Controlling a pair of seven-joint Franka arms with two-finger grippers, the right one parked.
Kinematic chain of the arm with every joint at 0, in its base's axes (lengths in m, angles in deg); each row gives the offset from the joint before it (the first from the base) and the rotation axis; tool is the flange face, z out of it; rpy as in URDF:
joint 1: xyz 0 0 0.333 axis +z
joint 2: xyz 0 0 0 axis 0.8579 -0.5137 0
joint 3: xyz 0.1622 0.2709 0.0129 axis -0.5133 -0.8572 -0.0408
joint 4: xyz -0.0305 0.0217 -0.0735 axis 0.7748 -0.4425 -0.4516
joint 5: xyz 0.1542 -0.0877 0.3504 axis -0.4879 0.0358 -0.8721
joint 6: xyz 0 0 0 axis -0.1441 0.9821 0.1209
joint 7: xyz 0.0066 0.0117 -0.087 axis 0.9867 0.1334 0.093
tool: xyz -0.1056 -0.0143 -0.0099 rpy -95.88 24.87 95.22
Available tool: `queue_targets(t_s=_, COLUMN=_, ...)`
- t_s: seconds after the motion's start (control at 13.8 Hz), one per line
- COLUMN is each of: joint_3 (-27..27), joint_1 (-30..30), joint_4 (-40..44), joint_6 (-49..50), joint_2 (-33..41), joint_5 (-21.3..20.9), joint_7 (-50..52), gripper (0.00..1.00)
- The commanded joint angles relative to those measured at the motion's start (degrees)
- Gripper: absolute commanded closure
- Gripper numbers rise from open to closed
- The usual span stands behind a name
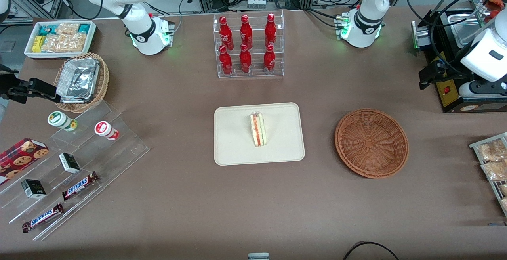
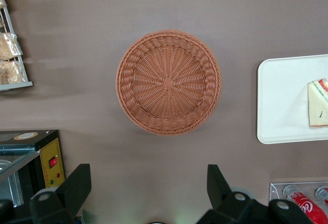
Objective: Place sandwich from basket to tray
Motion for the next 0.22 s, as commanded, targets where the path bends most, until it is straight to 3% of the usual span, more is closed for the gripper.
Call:
queue_targets(t_s=0.0, joint_3=0.69, joint_1=2.94, joint_4=2.51, joint_6=1.45, joint_2=-1.16, joint_5=1.54, joint_7=-1.37, gripper=0.00)
queue_targets(t_s=0.15, joint_3=0.69, joint_1=3.12, joint_4=2.60, joint_6=1.36, joint_2=-1.16, joint_5=1.54, joint_7=-1.28, gripper=0.00)
